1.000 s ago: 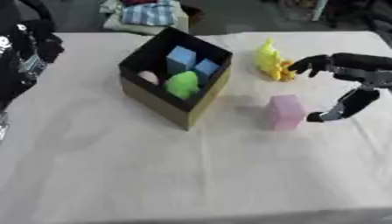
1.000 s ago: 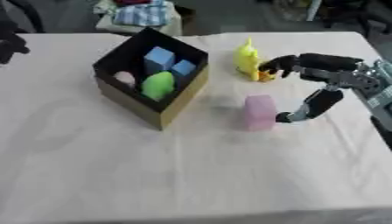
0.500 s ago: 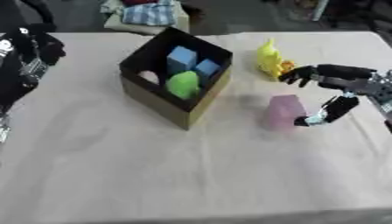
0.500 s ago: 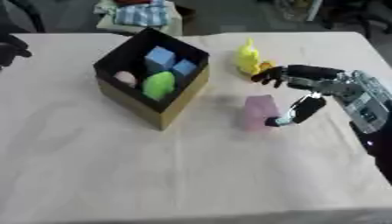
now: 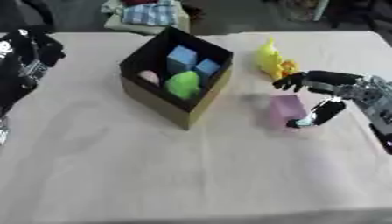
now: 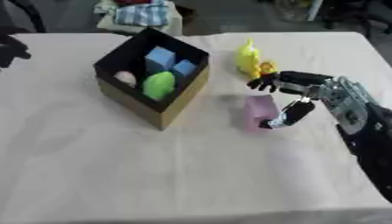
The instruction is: Pick up objects on the table and place them in the box.
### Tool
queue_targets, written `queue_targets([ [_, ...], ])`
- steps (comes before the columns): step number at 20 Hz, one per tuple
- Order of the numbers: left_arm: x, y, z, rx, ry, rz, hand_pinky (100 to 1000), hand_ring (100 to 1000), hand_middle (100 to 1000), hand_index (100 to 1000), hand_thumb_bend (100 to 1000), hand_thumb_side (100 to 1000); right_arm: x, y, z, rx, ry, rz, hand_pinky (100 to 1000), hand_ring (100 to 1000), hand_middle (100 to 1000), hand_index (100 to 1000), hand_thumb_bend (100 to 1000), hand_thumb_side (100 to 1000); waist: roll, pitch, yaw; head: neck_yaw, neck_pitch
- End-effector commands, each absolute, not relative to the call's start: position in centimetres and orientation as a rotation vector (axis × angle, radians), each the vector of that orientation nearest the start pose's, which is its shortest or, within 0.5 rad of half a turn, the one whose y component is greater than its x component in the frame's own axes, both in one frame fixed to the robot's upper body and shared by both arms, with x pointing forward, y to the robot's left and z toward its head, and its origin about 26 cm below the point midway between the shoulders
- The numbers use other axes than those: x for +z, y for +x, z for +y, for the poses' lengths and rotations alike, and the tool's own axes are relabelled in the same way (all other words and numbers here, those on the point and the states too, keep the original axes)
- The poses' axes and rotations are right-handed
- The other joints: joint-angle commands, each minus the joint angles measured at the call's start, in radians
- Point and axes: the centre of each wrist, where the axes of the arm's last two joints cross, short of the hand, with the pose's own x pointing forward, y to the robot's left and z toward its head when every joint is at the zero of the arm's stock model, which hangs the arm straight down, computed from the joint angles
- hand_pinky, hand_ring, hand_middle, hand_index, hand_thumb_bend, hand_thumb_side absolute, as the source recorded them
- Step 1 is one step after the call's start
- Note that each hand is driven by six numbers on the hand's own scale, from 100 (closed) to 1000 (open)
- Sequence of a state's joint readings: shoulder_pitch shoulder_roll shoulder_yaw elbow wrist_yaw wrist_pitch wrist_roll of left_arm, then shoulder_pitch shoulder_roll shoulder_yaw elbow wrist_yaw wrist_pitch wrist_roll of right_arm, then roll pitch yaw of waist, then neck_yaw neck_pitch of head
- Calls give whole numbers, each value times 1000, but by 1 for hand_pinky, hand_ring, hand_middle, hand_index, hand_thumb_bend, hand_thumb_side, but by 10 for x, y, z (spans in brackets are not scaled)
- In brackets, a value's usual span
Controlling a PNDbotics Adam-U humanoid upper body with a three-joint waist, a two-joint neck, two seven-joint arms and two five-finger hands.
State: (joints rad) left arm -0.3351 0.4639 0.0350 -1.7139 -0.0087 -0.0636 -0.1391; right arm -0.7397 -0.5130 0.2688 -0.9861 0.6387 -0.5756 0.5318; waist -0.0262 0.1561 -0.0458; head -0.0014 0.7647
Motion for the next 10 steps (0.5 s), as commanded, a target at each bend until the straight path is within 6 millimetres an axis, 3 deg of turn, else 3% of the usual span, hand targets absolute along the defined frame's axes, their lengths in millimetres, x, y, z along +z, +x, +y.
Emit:
queue_targets([
  [1, 178, 339, 315, -594, 272, -2070, 778, 614, 576, 808, 556, 670, 132, 449, -314, 1855, -450, -1460, 755, 836, 813, 923, 459, 371, 4, -13, 2, -2, 5],
  [3, 178, 339, 316, -595, 273, -2070, 777, 614, 576, 808, 556, 670, 131, 449, -315, 1861, -457, -1453, 753, 828, 789, 897, 457, 368, 3, -13, 3, -2, 4],
  [10, 178, 339, 316, -592, 272, -2068, 777, 613, 575, 808, 549, 672, 133, 449, -319, 1814, -519, -1522, 693, 718, 523, 643, 336, 259, 3, -15, 4, -1, 4],
])
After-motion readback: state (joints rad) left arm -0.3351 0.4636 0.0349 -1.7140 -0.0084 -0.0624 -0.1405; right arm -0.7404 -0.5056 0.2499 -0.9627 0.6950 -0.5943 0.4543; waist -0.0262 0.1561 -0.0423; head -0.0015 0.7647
